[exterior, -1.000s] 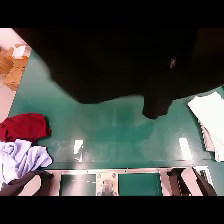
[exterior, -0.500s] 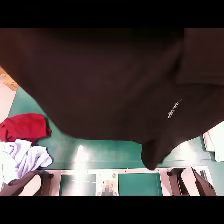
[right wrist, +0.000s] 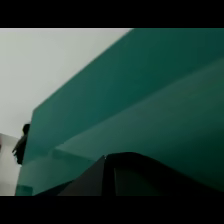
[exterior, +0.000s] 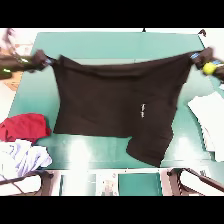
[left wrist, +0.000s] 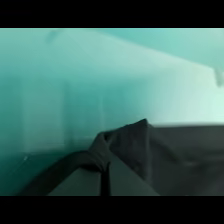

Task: Fold the shirts.

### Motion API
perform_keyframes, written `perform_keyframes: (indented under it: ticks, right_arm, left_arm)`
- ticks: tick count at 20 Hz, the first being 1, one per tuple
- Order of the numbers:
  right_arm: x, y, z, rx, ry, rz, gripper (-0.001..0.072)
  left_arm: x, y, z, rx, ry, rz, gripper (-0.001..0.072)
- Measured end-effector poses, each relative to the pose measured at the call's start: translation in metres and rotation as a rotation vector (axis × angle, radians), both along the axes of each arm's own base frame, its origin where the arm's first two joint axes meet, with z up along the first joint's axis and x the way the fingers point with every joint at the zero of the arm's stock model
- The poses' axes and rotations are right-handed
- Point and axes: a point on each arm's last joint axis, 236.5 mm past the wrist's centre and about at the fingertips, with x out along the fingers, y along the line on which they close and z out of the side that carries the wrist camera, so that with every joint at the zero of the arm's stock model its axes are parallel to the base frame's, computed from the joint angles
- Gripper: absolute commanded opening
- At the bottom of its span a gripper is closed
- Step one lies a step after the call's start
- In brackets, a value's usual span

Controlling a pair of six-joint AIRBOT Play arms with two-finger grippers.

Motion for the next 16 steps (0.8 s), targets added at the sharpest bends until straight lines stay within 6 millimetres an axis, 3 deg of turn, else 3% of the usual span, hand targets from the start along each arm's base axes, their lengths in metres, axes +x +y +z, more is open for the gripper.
perform_keyframes:
  ticks: [2, 4, 6, 7, 8, 9, 10, 13, 16]
  right_arm:
    - [0.022, -0.002, -0.046, 0.023, 0.081, -0.008, 0.0022]
    - [0.037, -0.003, -0.076, 0.038, 0.13, -0.006, 0.0023]
    - [0.047, -0.004, -0.093, 0.044, 0.155, -0.008, 0.0024]
    - [0.05, -0.005, -0.099, 0.046, 0.163, -0.011, 0.0089]
    - [0.051, -0.005, -0.103, 0.047, 0.17, -0.01, 0.0199]
    - [0.052, -0.005, -0.105, 0.048, 0.173, -0.006, 0.0235]
    - [0.052, -0.005, -0.107, 0.055, 0.177, 0.002, 0.0235]
    - [0.043, -0.014, -0.101, 0.097, 0.182, 0.048, 0.0234]
    - [0.011, -0.031, -0.092, 0.124, 0.214, 0.115, 0.0234]
  left_arm:
    - [0.024, 0.002, -0.039, -0.032, 0.017, 0.054, 0.0022]
    - [0.038, 0.007, -0.061, -0.028, 0.01, 0.095, 0.0022]
    - [0.047, 0.013, -0.073, 0.003, -0.013, 0.117, 0.0023]
    - [0.051, 0.017, -0.077, 0.019, -0.024, 0.127, 0.003]
    - [0.052, 0.019, -0.08, 0.033, -0.031, 0.127, 0.0258]
    - [0.053, 0.019, -0.082, 0.04, -0.035, 0.125, 0.0645]
    - [0.053, 0.018, -0.082, 0.042, -0.039, 0.12, 0.0719]
    - [0.048, 0.018, -0.07, -0.001, -0.041, 0.064, 0.0719]
    - [0.037, 0.037, -0.039, -0.079, -0.039, -0.009, 0.0718]
